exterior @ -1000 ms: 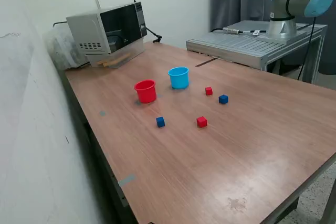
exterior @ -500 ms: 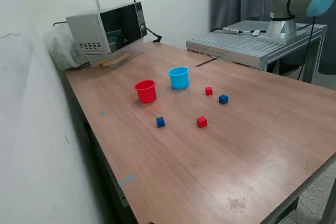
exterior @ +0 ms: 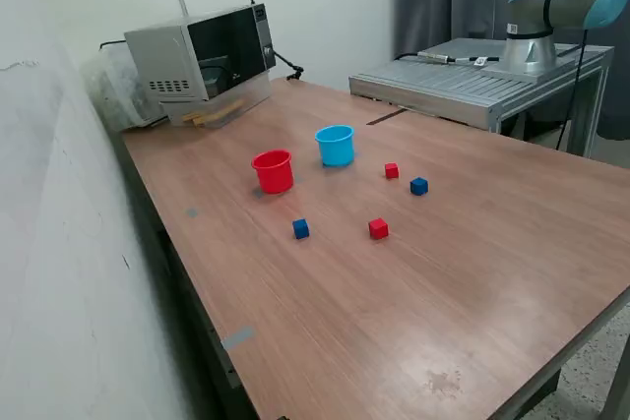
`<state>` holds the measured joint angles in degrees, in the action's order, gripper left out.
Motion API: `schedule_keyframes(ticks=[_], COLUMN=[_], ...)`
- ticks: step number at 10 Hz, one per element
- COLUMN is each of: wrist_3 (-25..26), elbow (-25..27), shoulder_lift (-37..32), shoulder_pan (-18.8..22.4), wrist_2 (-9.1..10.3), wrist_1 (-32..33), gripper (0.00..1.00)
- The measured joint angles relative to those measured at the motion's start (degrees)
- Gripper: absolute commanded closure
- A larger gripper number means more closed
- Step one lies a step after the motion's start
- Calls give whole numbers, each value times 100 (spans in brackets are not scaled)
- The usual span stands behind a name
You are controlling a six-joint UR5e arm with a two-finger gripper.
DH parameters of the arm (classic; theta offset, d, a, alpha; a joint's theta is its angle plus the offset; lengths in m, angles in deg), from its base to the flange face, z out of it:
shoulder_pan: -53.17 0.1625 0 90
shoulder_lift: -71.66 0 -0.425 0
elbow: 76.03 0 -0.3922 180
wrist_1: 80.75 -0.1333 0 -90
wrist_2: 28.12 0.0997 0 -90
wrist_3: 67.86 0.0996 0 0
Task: Place red objects in the red bin, and blue objects in the blue bin.
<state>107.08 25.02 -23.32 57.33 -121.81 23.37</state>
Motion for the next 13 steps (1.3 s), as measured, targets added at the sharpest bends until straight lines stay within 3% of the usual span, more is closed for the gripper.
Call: schedule_keyframes(ticks=[3, 6, 10, 13], wrist_3=[-69, -327, -506, -544], elbow=[784, 1201, 528, -57], shoulder_lift=[617, 1407, 2608, 3359], shoulder_pan=[100, 162, 453, 434], wrist_2=[88, 364, 552, 733], wrist_1=[1225, 2221, 2614, 2689], gripper=[0, 0, 0, 0])
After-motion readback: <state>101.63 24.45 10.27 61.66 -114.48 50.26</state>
